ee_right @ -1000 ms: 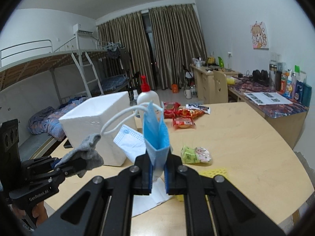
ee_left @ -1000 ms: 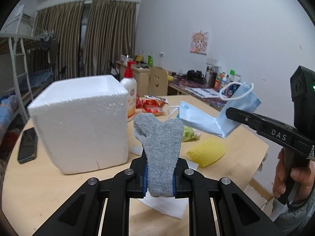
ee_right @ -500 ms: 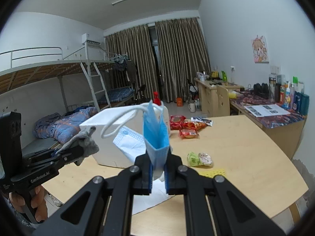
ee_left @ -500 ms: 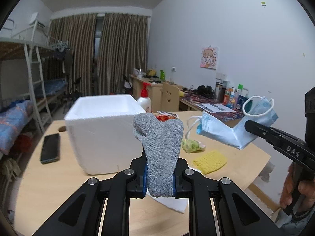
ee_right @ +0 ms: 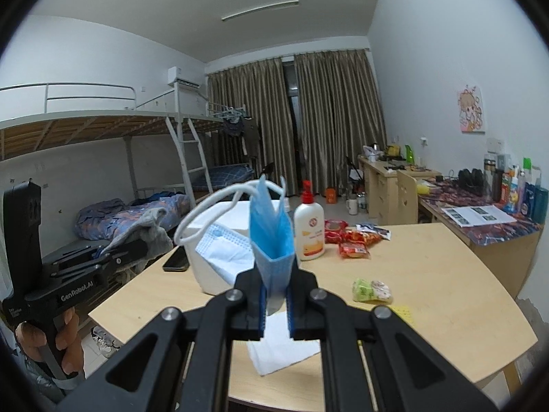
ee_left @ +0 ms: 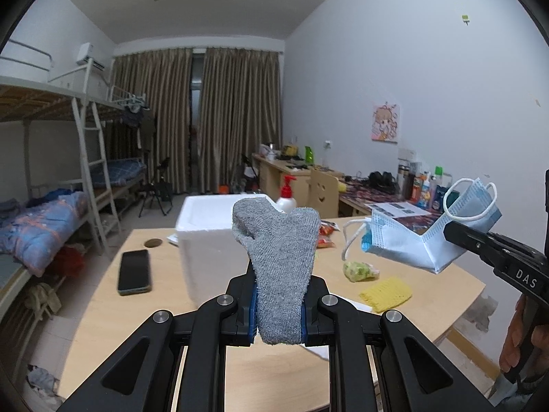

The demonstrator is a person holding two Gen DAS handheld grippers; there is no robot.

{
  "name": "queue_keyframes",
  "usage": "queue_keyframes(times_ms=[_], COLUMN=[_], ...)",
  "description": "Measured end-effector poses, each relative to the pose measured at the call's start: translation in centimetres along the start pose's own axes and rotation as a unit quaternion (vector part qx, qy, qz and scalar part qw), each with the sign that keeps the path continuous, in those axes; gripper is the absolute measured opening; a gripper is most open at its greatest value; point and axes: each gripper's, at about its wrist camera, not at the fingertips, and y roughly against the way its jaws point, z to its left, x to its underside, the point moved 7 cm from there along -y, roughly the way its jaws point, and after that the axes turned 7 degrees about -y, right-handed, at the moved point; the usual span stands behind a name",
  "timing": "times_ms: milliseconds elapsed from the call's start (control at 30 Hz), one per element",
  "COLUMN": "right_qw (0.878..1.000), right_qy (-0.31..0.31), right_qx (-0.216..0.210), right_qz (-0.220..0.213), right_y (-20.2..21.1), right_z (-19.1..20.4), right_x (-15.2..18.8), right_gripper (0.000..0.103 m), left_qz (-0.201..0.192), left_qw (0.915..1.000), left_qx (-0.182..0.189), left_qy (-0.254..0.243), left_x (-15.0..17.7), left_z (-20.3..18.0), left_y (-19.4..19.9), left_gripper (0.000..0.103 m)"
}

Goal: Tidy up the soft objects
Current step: 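Lift the sock and mask and carry both toward the white foam box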

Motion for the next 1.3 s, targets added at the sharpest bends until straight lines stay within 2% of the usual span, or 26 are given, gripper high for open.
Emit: queue_keyframes(times_ms=[433,700,1300], right_qw=[0.998,0.997,0.997], right_qy=[0.023,0.03,0.034], right_qx=[-0.051,-0.065,-0.063], right_qz=[0.003,0.019,0.034], right_y=[-1.7,-4.3,-8.0], right_z=[3.4,4.8,5.3], right_x=[-0.2,-0.2,-2.3], right_gripper=[0.012,0.012,0.012], left_qz=[-0.025,-0.023,-0.02], left_qw=[0.9981,0.9967,0.9974], left_qx=[-0.056,-0.076,-0.067], left_qy=[0.004,0.015,0.017], left_x=[-0.6,-0.9,-3.5], left_z=[3.2,5.5,8.1], left_y=[3.6,2.9,-1.4], left_gripper=[0.018,0.018,0.018])
